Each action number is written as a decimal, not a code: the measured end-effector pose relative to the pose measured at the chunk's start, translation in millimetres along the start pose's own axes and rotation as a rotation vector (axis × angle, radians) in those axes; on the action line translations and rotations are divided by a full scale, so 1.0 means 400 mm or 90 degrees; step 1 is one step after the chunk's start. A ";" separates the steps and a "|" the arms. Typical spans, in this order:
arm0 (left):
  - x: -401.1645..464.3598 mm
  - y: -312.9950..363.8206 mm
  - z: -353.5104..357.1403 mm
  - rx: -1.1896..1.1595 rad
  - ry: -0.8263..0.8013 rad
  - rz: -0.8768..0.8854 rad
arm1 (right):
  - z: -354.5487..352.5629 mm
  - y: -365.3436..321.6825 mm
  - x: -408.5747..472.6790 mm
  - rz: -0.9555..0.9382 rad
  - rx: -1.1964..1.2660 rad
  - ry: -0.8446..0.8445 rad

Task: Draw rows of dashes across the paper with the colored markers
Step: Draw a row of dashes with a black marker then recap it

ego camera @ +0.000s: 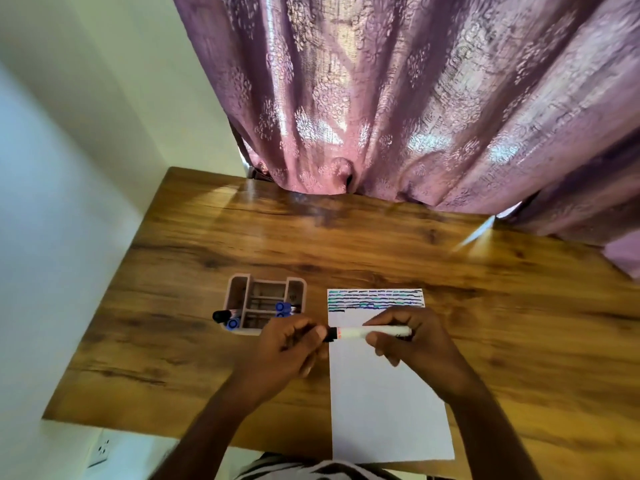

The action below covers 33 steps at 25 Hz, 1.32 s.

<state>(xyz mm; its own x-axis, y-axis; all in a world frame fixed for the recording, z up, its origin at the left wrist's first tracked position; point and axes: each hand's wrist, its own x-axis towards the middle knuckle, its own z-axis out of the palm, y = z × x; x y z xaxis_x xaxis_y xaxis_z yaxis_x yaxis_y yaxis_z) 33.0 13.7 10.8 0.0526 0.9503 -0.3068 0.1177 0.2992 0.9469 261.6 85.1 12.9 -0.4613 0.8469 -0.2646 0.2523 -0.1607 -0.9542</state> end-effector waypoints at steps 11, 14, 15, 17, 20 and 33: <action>-0.029 0.008 0.142 -0.236 -0.170 -0.234 | 0.085 0.041 -0.003 0.073 0.294 0.287; -0.068 -0.048 0.157 -0.342 -0.139 -0.332 | -0.050 0.058 0.014 -0.006 0.479 0.424; -0.069 -0.076 0.161 -0.323 -0.096 -0.364 | -0.059 0.070 0.012 -0.039 0.434 0.408; -0.052 -0.118 0.171 -0.286 0.000 -0.373 | -0.010 0.115 0.010 -0.073 0.282 0.356; 0.009 -0.179 0.196 0.008 0.017 -0.200 | 0.100 0.196 0.032 -0.118 0.118 0.385; 0.154 -0.381 0.170 0.602 0.050 0.166 | 0.127 0.382 0.188 -0.207 -0.294 0.364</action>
<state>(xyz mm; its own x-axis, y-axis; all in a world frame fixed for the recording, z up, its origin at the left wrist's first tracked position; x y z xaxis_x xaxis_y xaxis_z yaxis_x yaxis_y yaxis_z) 85.7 20.6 -159.0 0.1274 0.9901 -0.0590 0.8588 -0.0803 0.5060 222.2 98.6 -159.9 -0.0959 0.9638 0.2486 0.5642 0.2584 -0.7841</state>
